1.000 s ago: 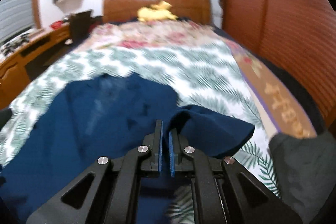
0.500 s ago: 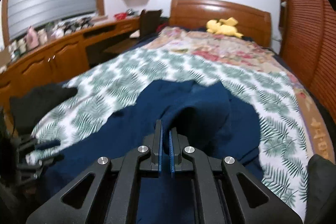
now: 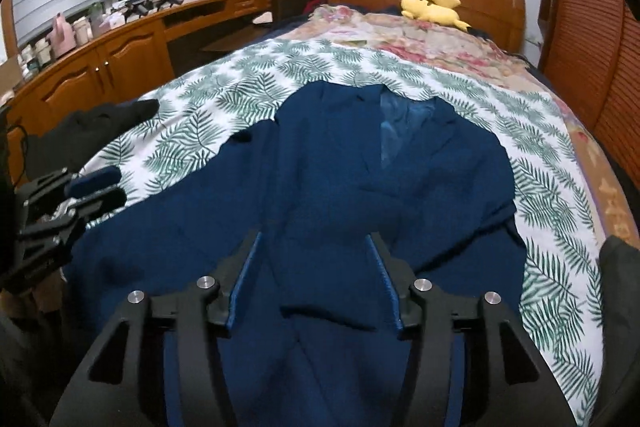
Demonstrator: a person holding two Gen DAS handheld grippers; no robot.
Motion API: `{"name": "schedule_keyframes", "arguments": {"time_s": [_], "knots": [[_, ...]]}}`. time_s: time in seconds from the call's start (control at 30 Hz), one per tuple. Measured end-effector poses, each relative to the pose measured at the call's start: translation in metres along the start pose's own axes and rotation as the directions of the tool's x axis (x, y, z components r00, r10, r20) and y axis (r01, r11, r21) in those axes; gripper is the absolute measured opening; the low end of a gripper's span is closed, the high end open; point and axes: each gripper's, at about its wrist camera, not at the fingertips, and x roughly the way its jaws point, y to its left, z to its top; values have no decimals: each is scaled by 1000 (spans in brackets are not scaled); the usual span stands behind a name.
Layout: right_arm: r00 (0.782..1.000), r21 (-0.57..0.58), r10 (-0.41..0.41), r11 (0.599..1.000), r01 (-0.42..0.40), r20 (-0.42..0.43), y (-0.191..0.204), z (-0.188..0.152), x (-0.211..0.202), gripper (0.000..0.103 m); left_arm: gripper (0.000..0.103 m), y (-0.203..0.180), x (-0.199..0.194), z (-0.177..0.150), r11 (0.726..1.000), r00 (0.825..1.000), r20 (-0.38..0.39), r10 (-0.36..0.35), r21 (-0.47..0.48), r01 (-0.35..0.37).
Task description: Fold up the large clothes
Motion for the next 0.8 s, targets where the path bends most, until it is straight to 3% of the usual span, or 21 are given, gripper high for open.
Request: {"name": "schedule_keyframes", "arguments": {"time_s": [0.43,0.8], "knots": [[993,77,-105,991,108,-44,-36,-52,-6,54,27,-32,21,-4,997,998,-25,-53,59,54],[982,117,-157,979,168,-102,-76,-95,25,54,27,-78,52,-11,986,989,-99,-110,117,122]]}}
